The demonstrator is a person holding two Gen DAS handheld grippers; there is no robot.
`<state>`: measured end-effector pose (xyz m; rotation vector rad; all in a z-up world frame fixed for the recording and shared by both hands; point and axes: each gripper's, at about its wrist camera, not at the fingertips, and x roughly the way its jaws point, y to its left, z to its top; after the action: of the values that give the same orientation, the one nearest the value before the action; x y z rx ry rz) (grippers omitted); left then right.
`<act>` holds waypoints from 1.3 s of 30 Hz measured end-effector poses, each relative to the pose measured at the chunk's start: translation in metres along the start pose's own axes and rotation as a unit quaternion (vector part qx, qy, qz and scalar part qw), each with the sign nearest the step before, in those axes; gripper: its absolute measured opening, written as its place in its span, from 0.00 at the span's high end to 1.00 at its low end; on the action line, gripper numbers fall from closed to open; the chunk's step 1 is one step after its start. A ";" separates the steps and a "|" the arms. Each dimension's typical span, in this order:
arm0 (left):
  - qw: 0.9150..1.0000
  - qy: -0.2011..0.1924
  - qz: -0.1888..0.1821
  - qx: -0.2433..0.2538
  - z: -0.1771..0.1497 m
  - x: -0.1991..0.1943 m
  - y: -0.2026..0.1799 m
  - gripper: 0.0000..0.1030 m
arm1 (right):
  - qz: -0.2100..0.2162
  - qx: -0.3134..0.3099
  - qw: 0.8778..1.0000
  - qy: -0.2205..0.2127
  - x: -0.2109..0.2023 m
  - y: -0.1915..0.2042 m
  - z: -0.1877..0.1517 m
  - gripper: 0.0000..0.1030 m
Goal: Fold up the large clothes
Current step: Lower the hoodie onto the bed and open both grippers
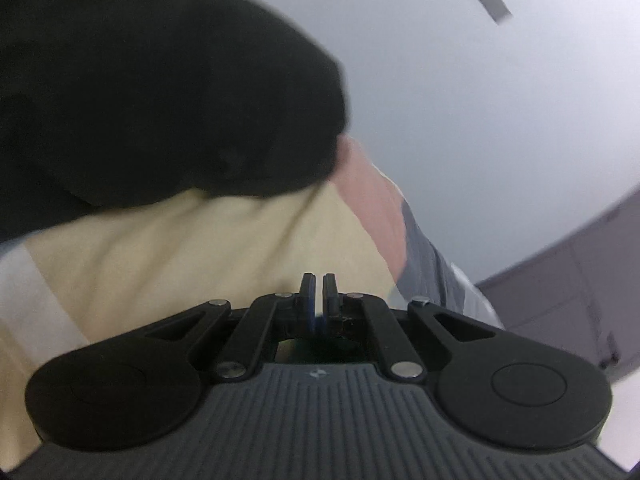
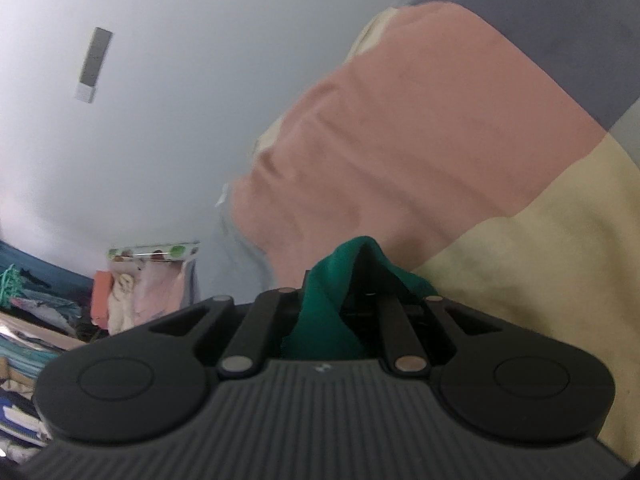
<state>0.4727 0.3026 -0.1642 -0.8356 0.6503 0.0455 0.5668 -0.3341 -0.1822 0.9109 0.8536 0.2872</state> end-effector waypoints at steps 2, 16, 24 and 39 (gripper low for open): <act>0.999 -0.008 0.009 0.040 -0.007 -0.016 -0.016 0.96 | -0.004 -0.037 0.999 -0.008 -0.013 0.013 -0.004 0.81; 0.982 -0.018 0.017 0.188 -0.094 -0.125 -0.122 0.95 | 0.022 -0.168 0.985 -0.043 -0.124 0.094 -0.101 0.38; 0.976 0.018 0.031 0.216 -0.175 -0.127 -0.138 0.95 | 0.005 -0.250 0.968 -0.032 -0.135 0.121 -0.181 0.38; 0.958 0.010 0.065 0.279 -0.201 -0.103 -0.140 0.92 | -0.055 -0.392 0.913 -0.099 -0.095 0.123 -0.235 0.39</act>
<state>0.3258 0.0877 -0.1115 -0.2481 0.6907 -0.0281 0.3432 -0.1772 -0.1107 0.1332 0.5200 0.3918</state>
